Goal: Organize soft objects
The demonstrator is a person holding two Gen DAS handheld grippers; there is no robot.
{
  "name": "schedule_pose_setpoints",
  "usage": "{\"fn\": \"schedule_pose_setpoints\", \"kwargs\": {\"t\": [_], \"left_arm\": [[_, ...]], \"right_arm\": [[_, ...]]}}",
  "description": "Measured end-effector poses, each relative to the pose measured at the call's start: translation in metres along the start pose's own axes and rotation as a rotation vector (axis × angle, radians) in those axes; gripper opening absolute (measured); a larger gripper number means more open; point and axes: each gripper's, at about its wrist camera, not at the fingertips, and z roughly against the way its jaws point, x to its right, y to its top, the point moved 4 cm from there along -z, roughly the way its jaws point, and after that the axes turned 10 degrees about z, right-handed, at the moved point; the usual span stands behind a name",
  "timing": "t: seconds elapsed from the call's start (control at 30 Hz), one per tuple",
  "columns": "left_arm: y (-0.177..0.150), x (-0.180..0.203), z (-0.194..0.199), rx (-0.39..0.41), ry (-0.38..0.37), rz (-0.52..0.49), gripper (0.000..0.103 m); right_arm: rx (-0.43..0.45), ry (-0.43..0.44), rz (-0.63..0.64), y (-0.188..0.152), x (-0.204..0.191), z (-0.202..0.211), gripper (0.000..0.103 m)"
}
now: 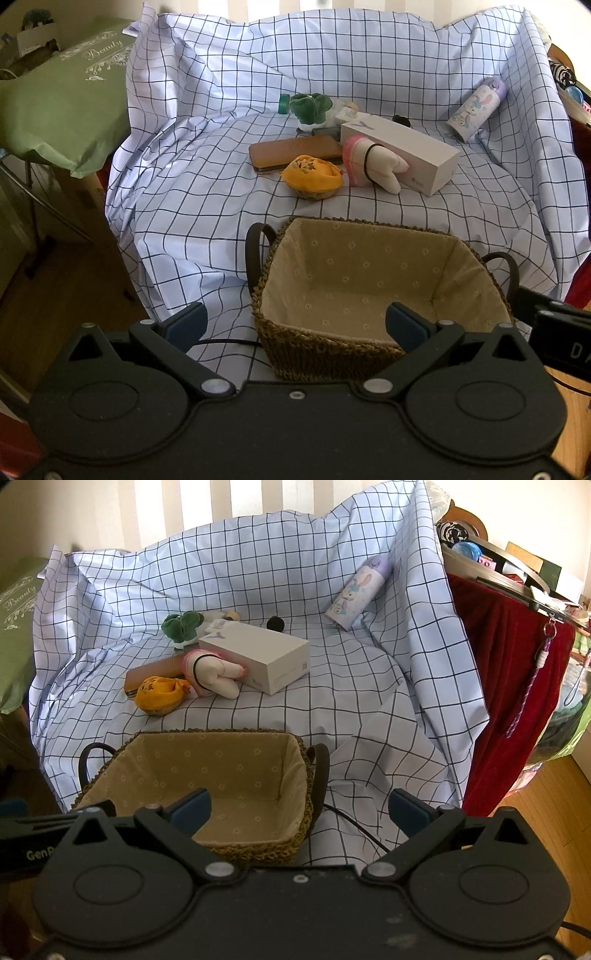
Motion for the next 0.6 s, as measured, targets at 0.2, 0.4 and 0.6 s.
{"fn": "schedule_pose_setpoints", "kwargs": {"t": [0.2,0.4,0.6], "left_arm": [[0.0,-0.0003,0.0,-0.001,0.0,0.0,0.1],[0.0005,-0.0012,-0.0002,-0.001,-0.001,-0.001,0.1],[0.0003,-0.0013,-0.0001,-0.002,-0.001,0.001,0.1]], "right_arm": [[-0.001,0.0,0.001,0.0004,-0.0005,0.0004,0.102],[0.001,0.001,0.002,0.0006,-0.0005,0.0009,0.102],[0.001,0.0,0.002,0.0006,-0.0012,0.0013,0.102]]}}
